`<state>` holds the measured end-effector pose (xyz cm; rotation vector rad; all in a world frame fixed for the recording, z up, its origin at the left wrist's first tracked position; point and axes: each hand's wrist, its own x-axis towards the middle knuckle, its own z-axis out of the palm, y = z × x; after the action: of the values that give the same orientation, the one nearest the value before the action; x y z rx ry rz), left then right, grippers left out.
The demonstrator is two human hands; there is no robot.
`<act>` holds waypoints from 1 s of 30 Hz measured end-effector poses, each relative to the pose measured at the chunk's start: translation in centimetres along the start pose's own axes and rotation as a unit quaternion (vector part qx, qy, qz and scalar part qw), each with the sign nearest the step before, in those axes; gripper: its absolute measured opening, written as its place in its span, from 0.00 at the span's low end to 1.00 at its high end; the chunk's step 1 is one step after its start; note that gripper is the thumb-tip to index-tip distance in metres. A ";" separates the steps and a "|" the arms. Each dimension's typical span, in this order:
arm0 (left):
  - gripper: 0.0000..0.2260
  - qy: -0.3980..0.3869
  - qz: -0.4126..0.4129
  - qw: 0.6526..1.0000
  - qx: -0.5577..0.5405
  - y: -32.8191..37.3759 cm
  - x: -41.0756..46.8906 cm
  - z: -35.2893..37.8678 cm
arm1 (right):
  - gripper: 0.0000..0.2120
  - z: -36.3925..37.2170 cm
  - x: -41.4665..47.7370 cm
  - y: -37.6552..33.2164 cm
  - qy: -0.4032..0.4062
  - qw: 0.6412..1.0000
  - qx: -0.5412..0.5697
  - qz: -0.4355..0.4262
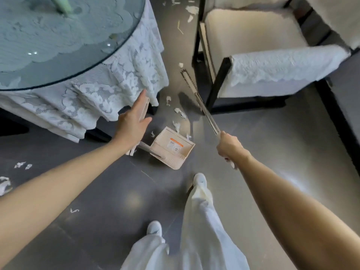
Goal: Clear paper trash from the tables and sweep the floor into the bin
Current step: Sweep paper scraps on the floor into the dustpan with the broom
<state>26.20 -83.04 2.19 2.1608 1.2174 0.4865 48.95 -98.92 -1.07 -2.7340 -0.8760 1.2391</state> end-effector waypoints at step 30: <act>0.36 0.070 -0.129 0.989 0.004 0.2 1.7 -0.1 | 0.15 -9.5 14.2 -7.8 -0.051 0.985 -0.135 -0.098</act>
<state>27.15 -81.66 2.42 1.9641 1.5519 0.5279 59.32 -83.32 -2.55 -2.7102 -1.3815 1.3172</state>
